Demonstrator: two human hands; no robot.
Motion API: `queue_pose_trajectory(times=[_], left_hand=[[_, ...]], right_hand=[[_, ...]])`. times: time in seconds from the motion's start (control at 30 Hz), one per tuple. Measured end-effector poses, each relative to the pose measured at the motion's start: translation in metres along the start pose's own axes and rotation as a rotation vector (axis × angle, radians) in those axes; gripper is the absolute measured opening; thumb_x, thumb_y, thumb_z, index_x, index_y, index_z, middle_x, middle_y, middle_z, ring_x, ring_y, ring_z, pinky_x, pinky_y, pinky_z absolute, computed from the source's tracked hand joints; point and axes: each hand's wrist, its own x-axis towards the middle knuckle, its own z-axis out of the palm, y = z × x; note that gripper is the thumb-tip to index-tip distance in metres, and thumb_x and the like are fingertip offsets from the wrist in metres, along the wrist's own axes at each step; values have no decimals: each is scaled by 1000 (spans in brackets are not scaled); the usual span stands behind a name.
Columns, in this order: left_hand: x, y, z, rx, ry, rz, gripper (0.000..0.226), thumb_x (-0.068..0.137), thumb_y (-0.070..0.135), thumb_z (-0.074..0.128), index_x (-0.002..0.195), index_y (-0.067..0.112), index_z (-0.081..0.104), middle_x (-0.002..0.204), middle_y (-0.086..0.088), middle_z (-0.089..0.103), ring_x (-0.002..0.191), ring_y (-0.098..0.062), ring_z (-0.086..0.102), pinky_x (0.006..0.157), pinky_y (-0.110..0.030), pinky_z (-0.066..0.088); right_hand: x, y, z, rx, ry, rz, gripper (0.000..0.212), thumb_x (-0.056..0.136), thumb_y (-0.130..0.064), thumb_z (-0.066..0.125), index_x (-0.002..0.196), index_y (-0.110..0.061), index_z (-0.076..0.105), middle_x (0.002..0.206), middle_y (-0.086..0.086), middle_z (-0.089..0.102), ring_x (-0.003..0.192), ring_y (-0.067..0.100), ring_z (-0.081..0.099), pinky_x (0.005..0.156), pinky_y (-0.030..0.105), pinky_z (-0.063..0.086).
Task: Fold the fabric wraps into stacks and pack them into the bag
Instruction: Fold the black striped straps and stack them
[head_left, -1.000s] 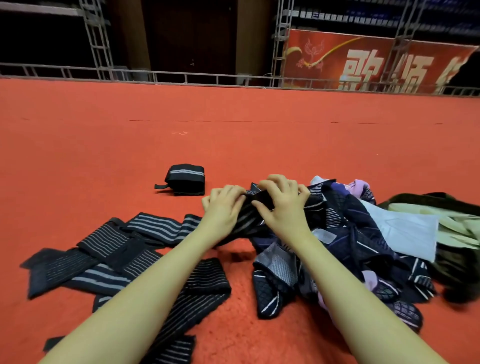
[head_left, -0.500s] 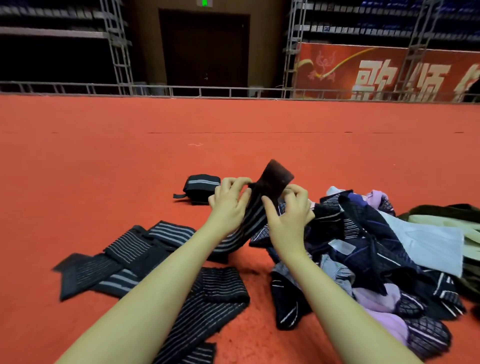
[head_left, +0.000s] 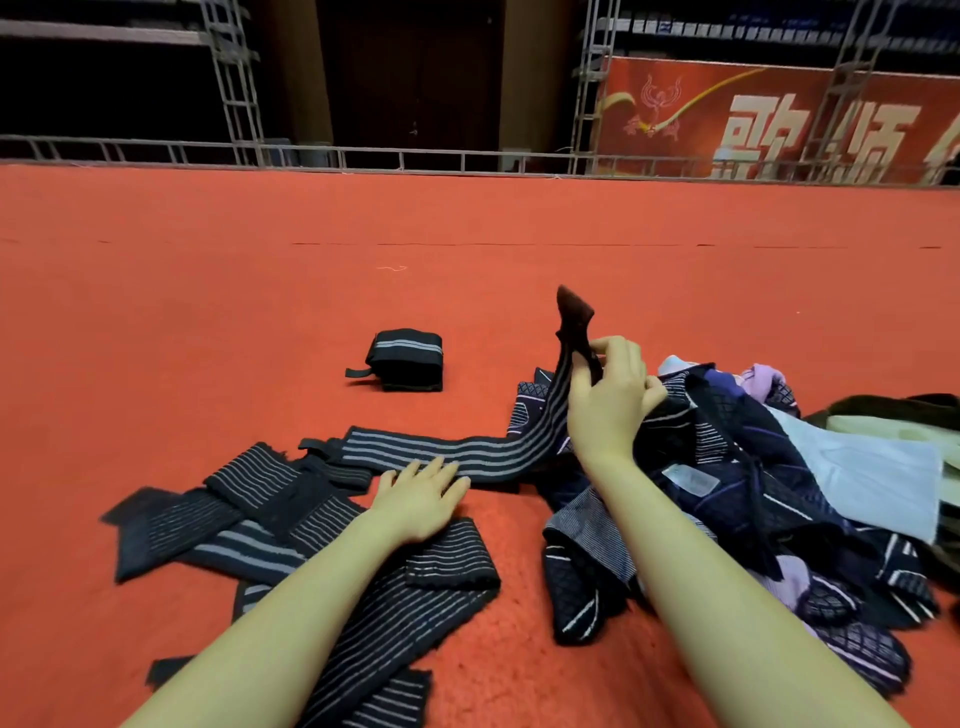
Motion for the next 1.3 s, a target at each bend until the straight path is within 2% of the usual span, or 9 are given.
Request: queue_pose_trajectory(times=[0.1, 0.23, 0.43, 0.57, 0.77, 1.03, 1.1, 1.17, 1.3], left_hand=[[4, 6, 5, -13, -43, 1, 59, 98, 57, 12, 152, 33, 12, 160, 7, 1, 147, -25, -4, 116, -47, -1], [10, 15, 2, -16, -67, 20, 59, 97, 60, 11, 151, 38, 11, 160, 8, 0, 146, -28, -6, 115, -48, -3], [15, 16, 3, -94, -72, 51, 51, 100, 51, 13, 149, 38, 22, 159, 9, 11, 147, -25, 3, 114, -48, -1], [8, -11, -15, -314, 263, -39, 50, 101, 44, 17, 147, 27, 28, 130, -5, 55, 130, -27, 40, 109, -46, 12], [-3, -59, -55, -516, 668, -130, 46, 100, 43, 22, 129, 22, 51, 129, -3, 52, 123, -24, 43, 99, -39, 18], [29, -102, -51, -388, 568, -259, 31, 95, 41, 49, 107, 15, 62, 122, -1, 47, 115, -22, 39, 87, -31, 19], [34, -111, -42, -369, 590, -277, 28, 96, 34, 49, 108, 13, 63, 123, -1, 46, 116, -22, 36, 89, -32, 18], [38, -120, -33, -330, 608, -303, 28, 97, 34, 48, 108, 13, 63, 123, -2, 45, 115, -24, 35, 94, -35, 20], [41, -126, -21, -199, 520, -389, 34, 97, 40, 46, 121, 16, 54, 129, -5, 44, 118, -28, 36, 98, -40, 24]], right_hand=[[-1, 7, -3, 0, 5, -48, 9, 88, -11, 60, 96, -14, 61, 95, -3, 64, 91, 3, 49, 86, 33, 21], [2, 9, -4, 46, 16, -44, 9, 89, -8, 60, 97, -7, 63, 79, 3, 66, 95, -35, 21, 94, 42, 29], [-4, 7, 16, -17, 11, -222, 22, 89, -19, 49, 100, -12, 67, 81, 0, 70, 79, 3, 49, 98, 32, 21], [-20, -4, 44, -54, -83, -408, 18, 80, -15, 65, 96, -17, 73, 92, -4, 73, 88, 13, 69, 96, 33, 22], [-58, -31, 97, -139, -261, -627, 20, 78, -22, 66, 96, -21, 75, 101, -4, 73, 93, 17, 68, 97, 39, 23], [-92, -33, 140, -287, -539, -727, 22, 67, -24, 71, 89, -24, 74, 94, -6, 73, 85, 17, 68, 92, 41, 23], [-96, -30, 142, -401, -710, -745, 27, 78, -46, 60, 90, -26, 73, 93, -9, 73, 87, 17, 67, 93, 44, 20], [-100, -29, 141, -512, -902, -733, 62, 84, -65, 26, 102, -25, 70, 102, -9, 70, 102, 18, 63, 97, 47, 13], [-98, -15, 127, -659, -895, -683, 78, 83, -56, -6, 112, -26, 61, 113, -9, 63, 118, 17, 50, 99, 48, 6]])
